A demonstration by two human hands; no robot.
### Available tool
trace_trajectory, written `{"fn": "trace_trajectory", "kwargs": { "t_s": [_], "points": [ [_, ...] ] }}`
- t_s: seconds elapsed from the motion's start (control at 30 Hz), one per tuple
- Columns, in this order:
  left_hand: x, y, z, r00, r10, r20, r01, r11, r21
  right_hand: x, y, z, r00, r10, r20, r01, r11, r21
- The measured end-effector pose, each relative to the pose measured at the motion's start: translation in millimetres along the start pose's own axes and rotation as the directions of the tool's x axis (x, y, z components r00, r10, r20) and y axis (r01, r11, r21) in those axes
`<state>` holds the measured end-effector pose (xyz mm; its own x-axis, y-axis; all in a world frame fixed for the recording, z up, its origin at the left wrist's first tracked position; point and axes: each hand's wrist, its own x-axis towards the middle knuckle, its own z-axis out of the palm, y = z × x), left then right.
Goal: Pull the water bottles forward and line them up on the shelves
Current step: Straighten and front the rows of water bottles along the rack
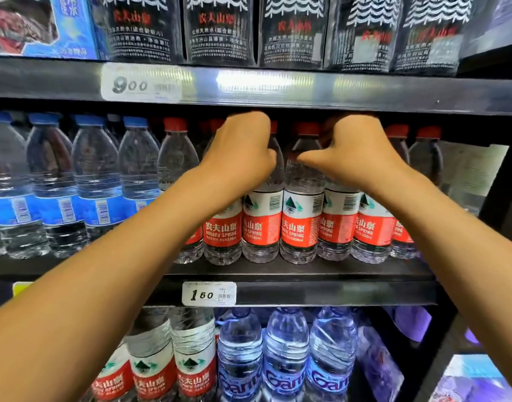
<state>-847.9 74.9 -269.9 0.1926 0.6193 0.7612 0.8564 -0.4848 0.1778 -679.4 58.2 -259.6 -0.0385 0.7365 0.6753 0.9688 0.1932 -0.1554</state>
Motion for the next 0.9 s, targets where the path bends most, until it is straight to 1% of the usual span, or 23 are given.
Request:
{"fn": "trace_trajectory", "kwargs": {
  "t_s": [0.07,0.13,0.27,0.33,0.4,0.47,0.57,0.67,0.8,0.9],
  "points": [
    [4.1,-0.8,-0.7,1.000,-0.027,0.016,0.027,0.999,0.025,0.8,1.4,1.7,1.000,-0.004,0.000,0.004,1.000,0.029],
    [5.9,-2.3,-0.6,0.999,-0.040,0.014,0.039,0.998,0.049,0.9,3.5,1.1,0.999,-0.001,0.034,-0.001,0.999,0.052],
    [1.7,-0.3,1.4,0.998,-0.033,-0.045,0.037,0.996,0.083,-0.5,8.5,-4.0,0.996,0.020,0.085,-0.034,0.985,0.169],
    [-1.5,1.5,1.7,0.996,-0.032,-0.078,0.039,0.995,0.086,-0.5,9.8,-6.0,0.994,0.005,0.108,-0.027,0.980,0.198],
    [-4.5,2.5,1.5,0.995,-0.035,-0.095,0.043,0.996,0.080,0.6,10.7,-6.7,0.993,-0.027,0.117,0.003,0.980,0.200],
    [-6.2,1.3,1.7,0.994,-0.050,-0.094,0.054,0.998,0.042,1.9,11.2,-6.3,0.994,-0.041,0.104,0.024,0.986,0.164],
    [-5.6,-0.4,1.1,0.995,-0.083,-0.056,0.083,0.997,-0.004,1.9,8.6,-4.0,0.998,-0.043,0.037,0.040,0.996,0.085],
    [-5.9,1.6,0.9,0.995,-0.098,-0.019,0.098,0.995,0.017,1.7,5.6,0.0,0.999,-0.038,0.014,0.036,0.997,0.073],
    [-4.7,1.3,0.6,0.996,-0.088,-0.023,0.089,0.995,0.043,4.1,7.1,1.9,0.999,-0.034,0.025,0.032,0.996,0.079],
    [-3.2,0.6,-0.2,0.998,-0.068,-0.017,0.069,0.997,0.034,6.3,9.1,0.2,0.997,-0.036,0.066,0.028,0.994,0.109]
  ]
}}
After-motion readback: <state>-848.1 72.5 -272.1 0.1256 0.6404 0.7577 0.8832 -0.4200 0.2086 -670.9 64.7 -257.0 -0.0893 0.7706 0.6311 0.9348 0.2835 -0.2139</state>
